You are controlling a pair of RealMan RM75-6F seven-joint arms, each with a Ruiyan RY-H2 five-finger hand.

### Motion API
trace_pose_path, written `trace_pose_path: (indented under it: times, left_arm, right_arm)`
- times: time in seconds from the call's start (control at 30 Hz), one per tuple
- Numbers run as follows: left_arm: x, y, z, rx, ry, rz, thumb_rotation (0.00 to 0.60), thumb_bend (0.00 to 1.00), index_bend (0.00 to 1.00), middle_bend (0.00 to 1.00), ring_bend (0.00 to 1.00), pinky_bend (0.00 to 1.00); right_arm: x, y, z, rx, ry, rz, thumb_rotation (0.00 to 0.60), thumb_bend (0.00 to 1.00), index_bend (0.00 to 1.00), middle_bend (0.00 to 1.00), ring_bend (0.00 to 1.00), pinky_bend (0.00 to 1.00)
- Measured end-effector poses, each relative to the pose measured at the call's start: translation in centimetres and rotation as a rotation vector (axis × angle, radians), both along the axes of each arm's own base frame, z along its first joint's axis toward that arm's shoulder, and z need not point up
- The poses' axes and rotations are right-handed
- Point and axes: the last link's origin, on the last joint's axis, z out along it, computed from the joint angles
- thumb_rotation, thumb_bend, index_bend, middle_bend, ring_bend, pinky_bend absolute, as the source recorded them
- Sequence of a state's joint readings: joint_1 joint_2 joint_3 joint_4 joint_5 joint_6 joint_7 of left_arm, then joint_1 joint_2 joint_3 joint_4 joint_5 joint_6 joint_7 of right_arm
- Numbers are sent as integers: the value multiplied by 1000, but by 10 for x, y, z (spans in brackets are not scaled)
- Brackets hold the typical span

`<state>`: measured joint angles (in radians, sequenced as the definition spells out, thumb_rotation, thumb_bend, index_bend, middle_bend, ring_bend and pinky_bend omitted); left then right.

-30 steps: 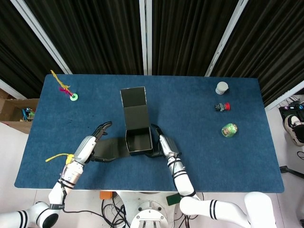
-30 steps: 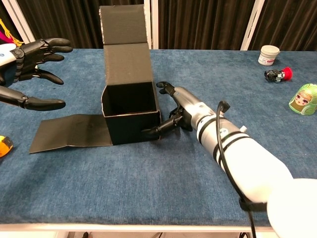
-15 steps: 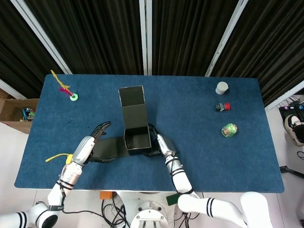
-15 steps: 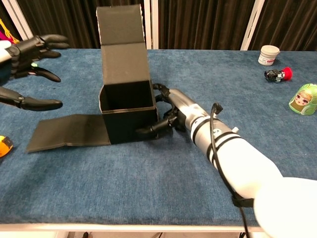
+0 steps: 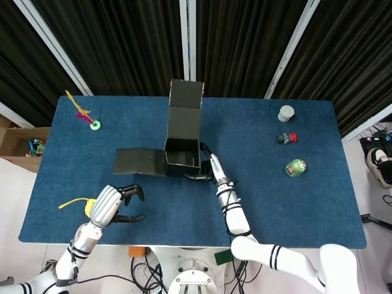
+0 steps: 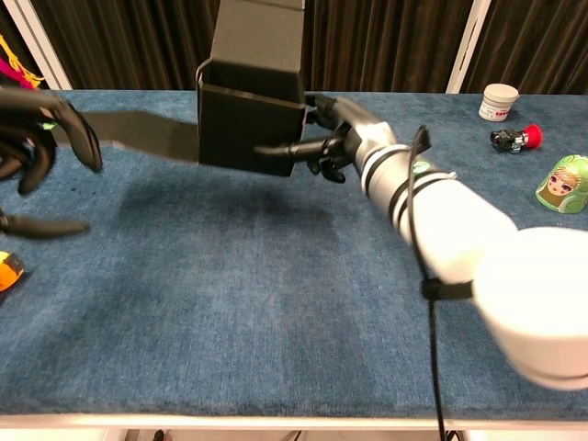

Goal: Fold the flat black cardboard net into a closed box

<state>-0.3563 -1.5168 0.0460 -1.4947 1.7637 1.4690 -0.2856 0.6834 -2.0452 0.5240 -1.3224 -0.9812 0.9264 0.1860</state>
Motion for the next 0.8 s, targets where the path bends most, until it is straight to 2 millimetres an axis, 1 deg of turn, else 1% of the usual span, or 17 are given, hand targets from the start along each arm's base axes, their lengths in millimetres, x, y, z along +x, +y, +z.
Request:
trace_pose_path:
  times: [0.1, 0.17, 0.27, 0.37, 0.47, 0.57, 0.67, 0.8]
  left_arm:
    - [-2, 0, -9, -45, 54, -21, 600, 14, 511, 468, 725, 1000]
    - [-3, 2, -15, -65, 84, -28, 600, 44, 485, 447, 715, 1000]
    - [-6, 12, -22, -74, 127, -31, 600, 71, 419, 401, 701, 1000]
    - [-8, 25, -24, -38, 163, -33, 600, 104, 370, 375, 699, 1000]
    - [-10, 39, -20, 30, 196, -43, 600, 166, 335, 348, 699, 1000]
    - [-7, 48, -10, 121, 204, -72, 600, 233, 315, 338, 699, 1000]
    - [-2, 52, 0, 197, 200, -113, 600, 260, 317, 340, 699, 1000]
    - [12, 55, 11, 270, 182, -193, 600, 258, 321, 350, 701, 1000]
  right_arm:
    - [-2, -1, 14, 29, -69, -9, 600, 295, 384, 486, 775, 1000]
    - [-3, -1, 24, 51, -110, -12, 600, 296, 384, 485, 775, 1000]
    - [-6, 4, 36, 86, -160, -12, 600, 296, 384, 484, 775, 1000]
    - [-11, 11, 48, 120, -187, -5, 600, 296, 384, 482, 775, 1000]
    - [-18, 21, 54, 153, -187, 2, 600, 297, 387, 477, 775, 1000]
    - [-24, 30, 55, 175, -166, 19, 600, 297, 388, 473, 775, 1000]
    - [-27, 40, 54, 192, -147, 41, 600, 296, 388, 469, 775, 1000]
    - [-29, 48, 51, 203, -132, 63, 600, 297, 388, 466, 775, 1000]
